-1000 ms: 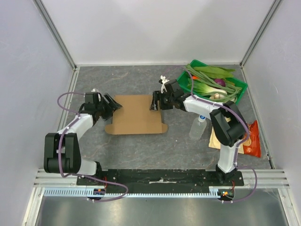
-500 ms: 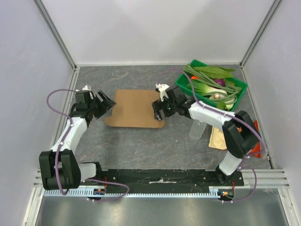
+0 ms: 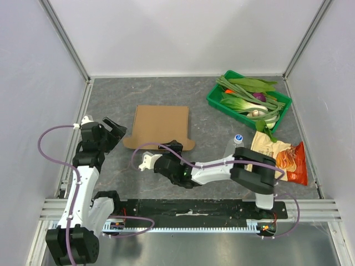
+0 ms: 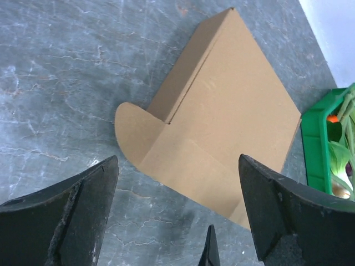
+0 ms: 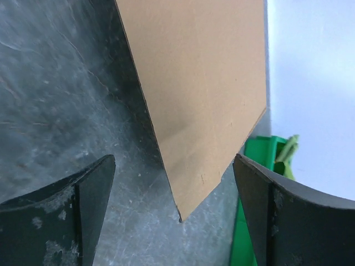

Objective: Fold the paper box

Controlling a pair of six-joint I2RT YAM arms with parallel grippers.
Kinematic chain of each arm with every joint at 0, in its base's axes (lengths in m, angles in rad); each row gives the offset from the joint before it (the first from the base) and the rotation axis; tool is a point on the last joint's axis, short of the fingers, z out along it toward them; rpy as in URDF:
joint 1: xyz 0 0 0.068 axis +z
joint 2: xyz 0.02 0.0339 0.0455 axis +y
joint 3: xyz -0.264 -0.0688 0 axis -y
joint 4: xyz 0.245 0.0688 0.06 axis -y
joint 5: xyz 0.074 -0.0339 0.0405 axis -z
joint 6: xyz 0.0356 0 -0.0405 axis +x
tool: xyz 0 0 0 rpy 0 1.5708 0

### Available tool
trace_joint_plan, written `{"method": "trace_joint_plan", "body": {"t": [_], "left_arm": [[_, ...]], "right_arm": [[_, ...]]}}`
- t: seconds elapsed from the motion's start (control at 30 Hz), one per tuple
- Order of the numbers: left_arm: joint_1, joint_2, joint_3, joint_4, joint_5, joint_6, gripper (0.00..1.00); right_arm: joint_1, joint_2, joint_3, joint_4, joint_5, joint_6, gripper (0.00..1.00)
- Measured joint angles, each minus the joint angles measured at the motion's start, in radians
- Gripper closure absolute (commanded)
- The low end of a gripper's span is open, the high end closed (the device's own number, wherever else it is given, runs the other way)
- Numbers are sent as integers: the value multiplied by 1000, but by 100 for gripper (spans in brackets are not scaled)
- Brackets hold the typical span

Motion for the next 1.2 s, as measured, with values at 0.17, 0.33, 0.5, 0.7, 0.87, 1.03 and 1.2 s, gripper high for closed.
{"method": "trace_joint_plan", "body": {"t": [0.17, 0.33, 0.5, 0.7, 0.87, 1.03, 1.2], "left_arm": [[18, 16, 2, -33, -8, -8, 5], [44, 38, 4, -49, 2, -8, 5], [59, 42, 4, -46, 21, -8, 6], [65, 60, 4, -45, 46, -8, 5], [73, 76, 4, -37, 55, -9, 5], [87, 107, 9, -27, 104, -8, 11], [93, 179, 69, -7, 198, 21, 14]], "right_arm": [[-5, 132, -3, 169, 146, -171, 20], [-6, 177, -2, 331, 229, -286, 38], [-9, 178, -3, 456, 250, -366, 61], [-13, 178, -4, 543, 248, -430, 75], [-24, 170, -10, 529, 211, -433, 69], [-29, 163, -20, 475, 170, -388, 59], [-46, 161, -30, 346, 68, -269, 51]]}}
